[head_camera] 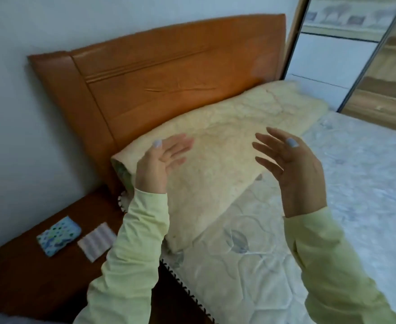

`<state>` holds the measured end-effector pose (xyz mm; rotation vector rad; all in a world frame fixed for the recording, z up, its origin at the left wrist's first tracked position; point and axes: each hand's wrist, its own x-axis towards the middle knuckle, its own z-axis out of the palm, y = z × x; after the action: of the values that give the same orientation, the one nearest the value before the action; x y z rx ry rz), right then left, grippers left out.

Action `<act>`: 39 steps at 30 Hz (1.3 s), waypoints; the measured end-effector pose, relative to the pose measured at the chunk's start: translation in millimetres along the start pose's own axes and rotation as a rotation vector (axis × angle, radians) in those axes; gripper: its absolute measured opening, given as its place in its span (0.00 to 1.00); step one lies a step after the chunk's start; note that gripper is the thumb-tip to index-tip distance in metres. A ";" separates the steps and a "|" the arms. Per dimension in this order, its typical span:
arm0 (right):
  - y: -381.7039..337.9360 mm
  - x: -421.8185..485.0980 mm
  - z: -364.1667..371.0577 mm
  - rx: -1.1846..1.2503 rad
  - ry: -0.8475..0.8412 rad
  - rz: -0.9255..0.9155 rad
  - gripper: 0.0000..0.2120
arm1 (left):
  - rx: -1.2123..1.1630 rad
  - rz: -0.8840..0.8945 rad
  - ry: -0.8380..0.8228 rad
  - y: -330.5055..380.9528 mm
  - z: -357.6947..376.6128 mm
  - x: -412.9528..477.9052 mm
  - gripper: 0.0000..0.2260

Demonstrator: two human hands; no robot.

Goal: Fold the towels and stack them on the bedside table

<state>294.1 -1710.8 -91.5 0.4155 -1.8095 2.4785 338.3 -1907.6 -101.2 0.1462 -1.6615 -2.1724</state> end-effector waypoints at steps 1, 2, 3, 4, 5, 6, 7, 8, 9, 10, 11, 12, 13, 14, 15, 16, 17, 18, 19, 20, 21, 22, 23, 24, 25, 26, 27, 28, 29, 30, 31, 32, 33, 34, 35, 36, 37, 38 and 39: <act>-7.9 -6.4 -17.3 -0.013 0.033 -0.011 0.13 | -0.009 0.000 -0.025 -4.5 17.0 -5.4 0.19; -15.5 -13.3 -33.2 -0.028 0.062 -0.023 0.14 | -0.019 -0.005 -0.047 -8.7 32.7 -10.5 0.19; -22.7 -19.9 -49.1 -0.045 0.093 -0.038 0.14 | -0.041 -0.015 -0.070 -12.8 48.7 -15.7 0.18; -29.7 -26.0 -64.2 -0.055 0.124 -0.052 0.14 | -0.057 -0.023 -0.098 -17.6 63.7 -19.8 0.18; -37.9 -33.8 -82.6 -0.065 0.164 -0.068 0.14 | -0.080 -0.040 -0.133 -23.5 82.8 -24.1 0.17; -41.6 -38.1 -91.6 -0.071 0.185 -0.071 0.14 | -0.098 -0.052 -0.151 -26.3 91.8 -25.6 0.18; -47.4 -44.5 -104.7 -0.081 0.217 -0.080 0.14 | -0.108 -0.073 -0.191 -31.2 105.5 -28.0 0.18; -53.3 -50.4 -117.2 -0.094 0.255 -0.092 0.14 | -0.111 -0.092 -0.239 -35.3 119.5 -29.3 0.18; -58.3 -56.6 -129.3 -0.105 0.295 -0.106 0.14 | -0.114 -0.114 -0.286 -39.0 132.7 -30.4 0.18; -63.7 -63.0 -140.1 -0.120 0.335 -0.117 0.14 | -0.115 -0.138 -0.328 -42.4 146.1 -31.2 0.19; -68.5 -69.2 -150.9 -0.131 0.381 -0.130 0.14 | -0.115 -0.160 -0.375 -45.7 159.8 -31.7 0.19; -73.4 -75.8 -160.6 -0.139 0.427 -0.144 0.14 | -0.104 -0.180 -0.421 -49.4 173.2 -32.9 0.19; -78.1 -82.2 -169.2 -0.140 0.471 -0.159 0.14 | -0.101 -0.195 -0.464 -53.0 186.9 -33.9 0.19; -81.2 -86.7 -174.4 -0.139 0.508 -0.165 0.14 | -0.100 -0.205 -0.491 -56.2 195.8 -34.6 0.19; -85.7 -95.0 -183.2 -0.146 0.571 -0.182 0.14 | -0.103 -0.224 -0.543 -61.2 210.4 -36.7 0.19; -89.1 -101.7 -190.1 -0.159 0.632 -0.198 0.14 | -0.106 -0.233 -0.591 -65.3 222.3 -38.3 0.19; -92.3 -108.8 -196.4 -0.172 0.686 -0.219 0.14 | -0.106 -0.238 -0.636 -70.1 233.9 -39.7 0.19; -95.4 -116.9 -201.3 -0.186 0.737 -0.234 0.14 | -0.109 -0.246 -0.677 -74.1 244.5 -41.3 0.19; -98.3 -126.1 -206.7 -0.197 0.790 -0.249 0.14 | -0.112 -0.257 -0.721 -77.7 256.1 -43.8 0.20; -101.2 -135.7 -211.1 -0.212 0.842 -0.268 0.14 | -0.112 -0.268 -0.766 -80.4 267.5 -46.6 0.20; -103.9 -146.3 -215.0 -0.230 0.894 -0.284 0.14 | -0.114 -0.279 -0.813 -84.1 278.2 -50.2 0.19; -106.5 -156.9 -218.6 -0.246 0.943 -0.300 0.14 | -0.118 -0.285 -0.860 -87.7 288.5 -54.7 0.19; -108.9 -167.9 -222.7 -0.252 0.993 -0.320 0.14 | -0.122 -0.290 -0.912 -91.3 299.3 -59.9 0.18; -111.1 -178.3 -226.4 -0.255 1.039 -0.337 0.14 | -0.126 -0.297 -0.960 -94.7 309.3 -65.0 0.17; -113.5 -189.3 -230.1 -0.262 1.086 -0.350 0.14 | -0.128 -0.305 -1.005 -98.8 318.9 -71.4 0.17; -116.0 -201.9 -233.6 -0.272 1.137 -0.361 0.15 | -0.131 -0.314 -1.053 -102.4 328.8 -79.9 0.17; -118.3 -213.2 -236.6 -0.279 1.183 -0.370 0.15 | -0.138 -0.323 -1.096 -105.3 337.0 -87.2 0.18; -120.9 -225.1 -239.4 -0.284 1.226 -0.379 0.15 | -0.144 -0.337 -1.143 -107.7 345.6 -95.5 0.18; -123.9 -237.7 -242.5 -0.291 1.269 -0.389 0.15 | -0.146 -0.347 -1.195 -109.7 355.0 -106.0 0.20; -127.2 -249.9 -245.6 -0.298 1.304 -0.401 0.15 | -0.147 -0.353 -1.243 -111.2 364.2 -117.2 0.21; -131.1 -262.5 -248.6 -0.305 1.337 -0.412 0.15 | -0.153 -0.366 -1.277 -112.8 373.4 -129.8 0.21; -135.5 -275.4 -252.0 -0.311 1.371 -0.423 0.15 | -0.168 -0.386 -1.299 -114.3 383.4 -143.5 0.21; -139.6 -287.3 -255.3 -0.315 1.405 -0.432 0.15 | -0.180 -0.403 -1.321 -115.6 392.5 -156.3 0.21; -144.2 -300.5 -259.0 -0.321 1.441 -0.442 0.15 | -0.185 -0.416 -1.357 -116.1 403.0 -171.1 0.22; -148.6 -313.9 -262.8 -0.333 1.474 -0.451 0.15 | -0.184 -0.429 -1.396 -116.0 412.4 -187.1 0.22; -153.4 -329.2 -267.1 -0.350 1.505 -0.459 0.16 | -0.183 -0.443 -1.438 -116.5 422.7 -204.9 0.21; -157.7 -342.8 -271.5 -0.367 1.533 -0.461 0.16 | -0.182 -0.460 -1.473 -116.5 431.2 -221.0 0.19; -162.6 -357.0 -276.2 -0.381 1.559 -0.465 0.16 | -0.180 -0.474 -1.505 -116.7 439.4 -237.5 0.17; -168.5 -372.5 -281.0 -0.390 1.583 -0.476 0.16 | -0.180 -0.488 -1.538 -116.9 447.9 -255.5 0.17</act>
<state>632.3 -1348.1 -103.9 -0.8116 -1.1060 1.1919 399.9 -1382.9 -122.6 -1.7287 -2.1246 -2.9762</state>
